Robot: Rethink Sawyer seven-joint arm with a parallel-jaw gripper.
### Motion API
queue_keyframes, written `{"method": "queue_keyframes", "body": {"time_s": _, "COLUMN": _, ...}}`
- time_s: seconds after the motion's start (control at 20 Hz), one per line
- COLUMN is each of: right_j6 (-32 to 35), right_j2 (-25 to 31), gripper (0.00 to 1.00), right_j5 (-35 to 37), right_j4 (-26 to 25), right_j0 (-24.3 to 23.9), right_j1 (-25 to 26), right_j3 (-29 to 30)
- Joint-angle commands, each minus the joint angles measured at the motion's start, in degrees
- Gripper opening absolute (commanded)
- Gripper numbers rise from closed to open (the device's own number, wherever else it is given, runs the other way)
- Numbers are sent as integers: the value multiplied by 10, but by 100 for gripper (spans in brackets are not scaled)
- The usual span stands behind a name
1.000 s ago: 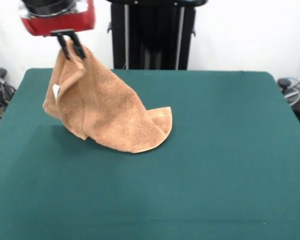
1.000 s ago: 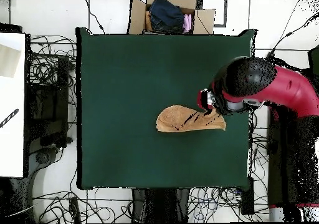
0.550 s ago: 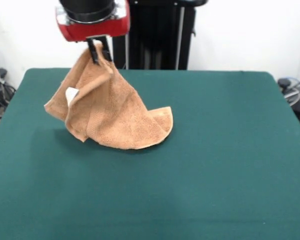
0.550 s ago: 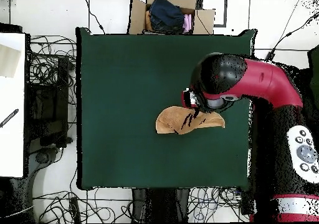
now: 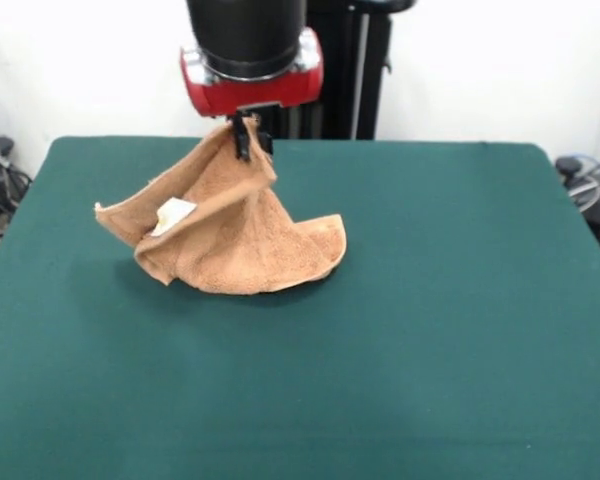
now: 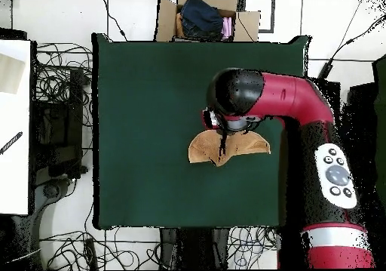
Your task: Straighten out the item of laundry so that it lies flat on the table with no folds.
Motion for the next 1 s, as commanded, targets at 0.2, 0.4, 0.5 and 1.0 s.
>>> {"method": "queue_keyframes", "body": {"time_s": 0.2, "right_j6": 133, "right_j2": -43, "gripper": 0, "right_j5": -93, "right_j4": -24, "right_j0": 52, "right_j1": 38, "right_j3": 64}}
{"method": "queue_keyframes", "body": {"time_s": 0.4, "right_j6": 147, "right_j2": -61, "gripper": 0, "right_j5": -112, "right_j4": -20, "right_j0": 71, "right_j1": 44, "right_j3": 64}}
{"method": "queue_keyframes", "body": {"time_s": 0.5, "right_j6": 154, "right_j2": -71, "gripper": 0, "right_j5": -120, "right_j4": -16, "right_j0": 82, "right_j1": 47, "right_j3": 63}}
{"method": "queue_keyframes", "body": {"time_s": 1.0, "right_j6": 160, "right_j2": -100, "gripper": 0, "right_j5": -147, "right_j4": 4, "right_j0": 108, "right_j1": 58, "right_j3": 62}}
